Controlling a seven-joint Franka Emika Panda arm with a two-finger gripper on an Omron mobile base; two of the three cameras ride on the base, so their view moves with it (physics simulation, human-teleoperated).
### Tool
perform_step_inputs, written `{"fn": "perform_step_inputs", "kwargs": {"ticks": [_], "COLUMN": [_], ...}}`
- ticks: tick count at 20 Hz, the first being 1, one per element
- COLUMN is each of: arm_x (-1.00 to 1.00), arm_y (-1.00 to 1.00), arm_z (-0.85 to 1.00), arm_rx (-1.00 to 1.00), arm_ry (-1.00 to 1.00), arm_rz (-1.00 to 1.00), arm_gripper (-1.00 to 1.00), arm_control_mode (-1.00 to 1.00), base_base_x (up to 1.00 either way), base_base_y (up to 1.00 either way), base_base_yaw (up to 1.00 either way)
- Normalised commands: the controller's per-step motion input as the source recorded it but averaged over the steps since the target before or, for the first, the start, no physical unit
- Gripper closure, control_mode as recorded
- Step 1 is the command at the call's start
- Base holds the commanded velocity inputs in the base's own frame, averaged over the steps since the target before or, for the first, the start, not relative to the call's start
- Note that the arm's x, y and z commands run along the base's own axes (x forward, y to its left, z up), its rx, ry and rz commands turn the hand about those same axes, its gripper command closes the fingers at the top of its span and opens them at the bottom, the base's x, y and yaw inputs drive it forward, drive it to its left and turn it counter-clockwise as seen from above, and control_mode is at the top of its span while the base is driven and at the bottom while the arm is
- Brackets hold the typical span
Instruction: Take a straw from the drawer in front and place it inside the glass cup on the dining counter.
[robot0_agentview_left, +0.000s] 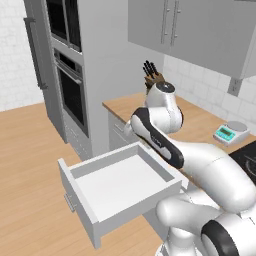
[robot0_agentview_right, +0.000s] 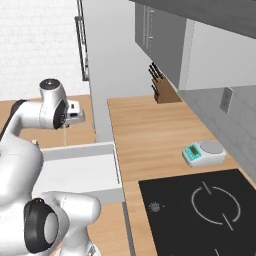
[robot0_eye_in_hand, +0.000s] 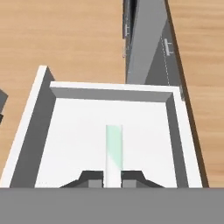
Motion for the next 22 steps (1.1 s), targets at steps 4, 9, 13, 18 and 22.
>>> {"fn": "perform_step_inputs", "kwargs": {"ticks": [4, 9, 13, 18, 22], "arm_x": [0.00, 0.00, 0.00, 0.00, 0.00], "arm_y": [0.00, 0.00, 0.00, 0.00, 0.00], "arm_z": [0.00, 0.00, 0.00, 0.00, 0.00], "arm_rx": [0.00, 0.00, 0.00, 0.00, 0.00], "arm_ry": [0.00, 0.00, 0.00, 0.00, 0.00], "arm_rz": [0.00, 0.00, 0.00, 0.00, 0.00], "arm_gripper": [1.00, 1.00, 1.00, 1.00, 1.00], "arm_control_mode": [1.00, 1.00, 1.00, 1.00, 1.00], "base_base_x": [-1.00, -0.99, -0.47, 0.19, 0.93], "base_base_y": [0.23, 0.93, 1.00, 1.00, 0.65], "base_base_yaw": [0.07, 0.14, 0.15, 0.02, 0.00]}}
